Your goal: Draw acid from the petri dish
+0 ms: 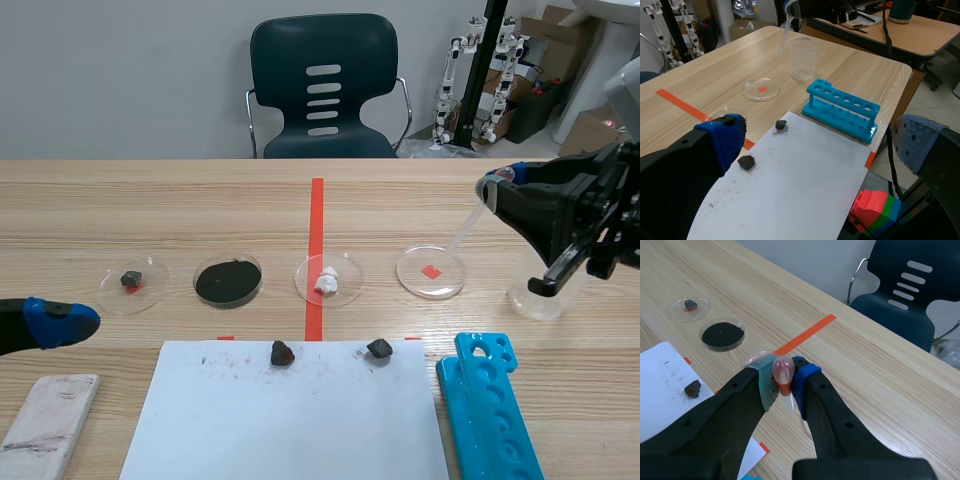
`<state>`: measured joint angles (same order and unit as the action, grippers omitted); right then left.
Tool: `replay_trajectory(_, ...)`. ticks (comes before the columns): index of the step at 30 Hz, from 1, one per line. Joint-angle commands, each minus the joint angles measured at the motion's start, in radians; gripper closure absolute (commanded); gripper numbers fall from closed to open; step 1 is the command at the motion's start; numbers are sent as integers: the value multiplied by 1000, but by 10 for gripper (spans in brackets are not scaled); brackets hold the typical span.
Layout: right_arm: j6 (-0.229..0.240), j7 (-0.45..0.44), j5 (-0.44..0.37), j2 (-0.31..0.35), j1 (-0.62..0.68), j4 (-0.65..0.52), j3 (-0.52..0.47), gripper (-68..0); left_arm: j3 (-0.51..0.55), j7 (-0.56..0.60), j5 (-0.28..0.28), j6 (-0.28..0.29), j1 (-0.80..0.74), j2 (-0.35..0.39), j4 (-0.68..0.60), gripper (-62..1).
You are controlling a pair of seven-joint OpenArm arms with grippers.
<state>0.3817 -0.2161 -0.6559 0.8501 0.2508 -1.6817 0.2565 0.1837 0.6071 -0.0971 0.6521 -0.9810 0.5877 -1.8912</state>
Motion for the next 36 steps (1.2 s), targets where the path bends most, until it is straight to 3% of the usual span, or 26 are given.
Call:
replay_trajectory(1, -10, -16, -11, 24, -3, -25, -23, -68, -8, 17, -11, 1, -2, 0, -5, -615)
replay_trajectory(10, -103, -41, -20, 103, 72, -123, -31, -68, -8, 17, -11, 1, -2, 0, -5, -615)
replay_trajectory(13, -109, -53, -42, 130, 108, -155, -44, -68, -8, 17, -11, 1, -2, 0, -5, -615)
replay_trajectory(28, -256, -96, -55, 209, 374, -322, -171, -68, -8, 17, -11, 1, -2, 0, -5, -615)
replay_trajectory(36, -262, -101, -55, 208, 483, -396, -203, -68, -8, 17, -11, 1, -2, 0, -5, -615)
